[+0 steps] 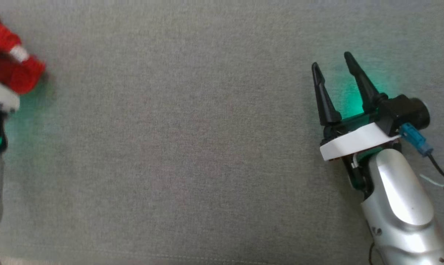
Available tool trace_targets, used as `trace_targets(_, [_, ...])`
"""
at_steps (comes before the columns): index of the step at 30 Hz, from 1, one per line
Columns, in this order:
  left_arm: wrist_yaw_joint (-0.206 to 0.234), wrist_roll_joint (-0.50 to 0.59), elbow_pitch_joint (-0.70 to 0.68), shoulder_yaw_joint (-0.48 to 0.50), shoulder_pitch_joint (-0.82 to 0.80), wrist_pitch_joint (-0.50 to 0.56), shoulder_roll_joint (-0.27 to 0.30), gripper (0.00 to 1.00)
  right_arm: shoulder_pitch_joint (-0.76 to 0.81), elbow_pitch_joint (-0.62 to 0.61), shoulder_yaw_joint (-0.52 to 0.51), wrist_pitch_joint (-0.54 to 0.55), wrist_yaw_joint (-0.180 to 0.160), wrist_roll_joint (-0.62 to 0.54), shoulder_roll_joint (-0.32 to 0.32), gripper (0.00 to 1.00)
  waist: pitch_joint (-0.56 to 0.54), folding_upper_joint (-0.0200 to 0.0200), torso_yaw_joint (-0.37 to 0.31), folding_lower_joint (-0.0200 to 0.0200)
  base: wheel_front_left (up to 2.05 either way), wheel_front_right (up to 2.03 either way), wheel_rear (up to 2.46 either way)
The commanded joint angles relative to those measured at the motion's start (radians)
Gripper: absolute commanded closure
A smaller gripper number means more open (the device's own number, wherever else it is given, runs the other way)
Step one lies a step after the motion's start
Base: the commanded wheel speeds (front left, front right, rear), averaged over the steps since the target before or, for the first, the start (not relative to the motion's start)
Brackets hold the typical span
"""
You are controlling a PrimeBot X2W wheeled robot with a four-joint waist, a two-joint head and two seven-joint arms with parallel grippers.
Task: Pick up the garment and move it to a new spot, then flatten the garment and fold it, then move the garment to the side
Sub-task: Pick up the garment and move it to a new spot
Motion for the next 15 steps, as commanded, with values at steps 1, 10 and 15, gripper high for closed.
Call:
trace_targets(1, [0.002,-0.019,-0.092,-0.012,-0.063,-0.026,0.079,1.00,0.015,-0.009,0.015,-0.018,0.007,0.012,0.024,0.00,-0.043,0.0001,-0.022,-0.0001,0.00,0.00,0.00])
trace_targets(10, [0.002,-0.042,-0.354,-0.186,-0.133,-0.032,0.106,1.00,0.025,0.070,0.008,-0.055,0.007,0.052,0.047,0.00,-0.144,0.0001,-0.105,-0.0001,0.00,0.00,0.00])
trace_targets(15, [0.002,-0.049,-0.506,-0.258,-0.138,-0.028,0.030,1.00,0.031,0.098,0.021,-0.063,0.007,0.088,0.051,0.00,-0.185,0.0001,-0.157,-0.0001,0.00,0.00,0.00])
